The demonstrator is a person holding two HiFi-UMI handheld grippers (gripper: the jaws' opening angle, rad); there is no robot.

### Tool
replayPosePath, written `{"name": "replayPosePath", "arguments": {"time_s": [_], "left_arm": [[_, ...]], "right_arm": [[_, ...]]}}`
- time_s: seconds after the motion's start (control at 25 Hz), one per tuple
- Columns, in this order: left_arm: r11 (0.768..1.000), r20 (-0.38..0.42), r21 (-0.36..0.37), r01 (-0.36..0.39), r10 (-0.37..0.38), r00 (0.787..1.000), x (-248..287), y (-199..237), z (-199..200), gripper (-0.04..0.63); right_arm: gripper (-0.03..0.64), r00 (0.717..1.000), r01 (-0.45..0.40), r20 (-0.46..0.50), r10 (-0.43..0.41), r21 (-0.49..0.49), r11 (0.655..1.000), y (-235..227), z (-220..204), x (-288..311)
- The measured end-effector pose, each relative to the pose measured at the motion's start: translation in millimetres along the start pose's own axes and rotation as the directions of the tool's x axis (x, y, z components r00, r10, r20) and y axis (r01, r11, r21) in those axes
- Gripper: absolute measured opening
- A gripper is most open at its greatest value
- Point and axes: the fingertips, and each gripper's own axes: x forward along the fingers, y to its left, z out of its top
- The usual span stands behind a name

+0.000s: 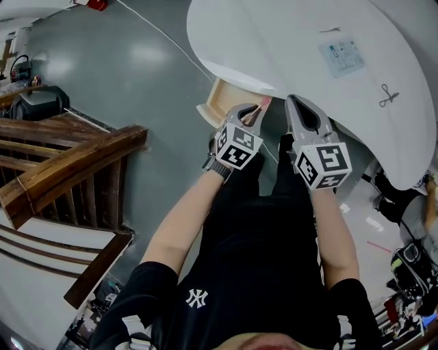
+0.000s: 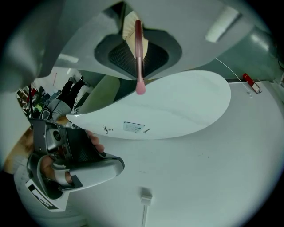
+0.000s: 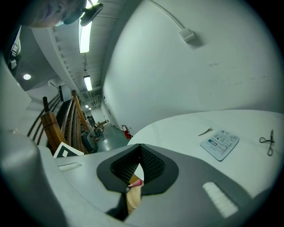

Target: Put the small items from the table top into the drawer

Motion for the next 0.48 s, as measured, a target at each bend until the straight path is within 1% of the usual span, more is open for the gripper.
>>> {"name": "replayPosePath", "arguments": {"time_s": [0.24, 0.48], "left_arm": [[0.999, -0.055, 0.033, 0.032, -0.030, 0.998, 10, 5, -33, 0.046], [0.994, -0.092, 0.086, 0.063, -0.055, 0.994, 27, 12, -49, 0.046]], "right_arm": [[0.021, 1.000, 0.029, -0.008, -0.029, 0.013, 0.999, 5, -20, 0], [0.021, 0.998, 0.066, -0.027, -0.065, 0.036, 0.997, 3, -40, -1]]}}
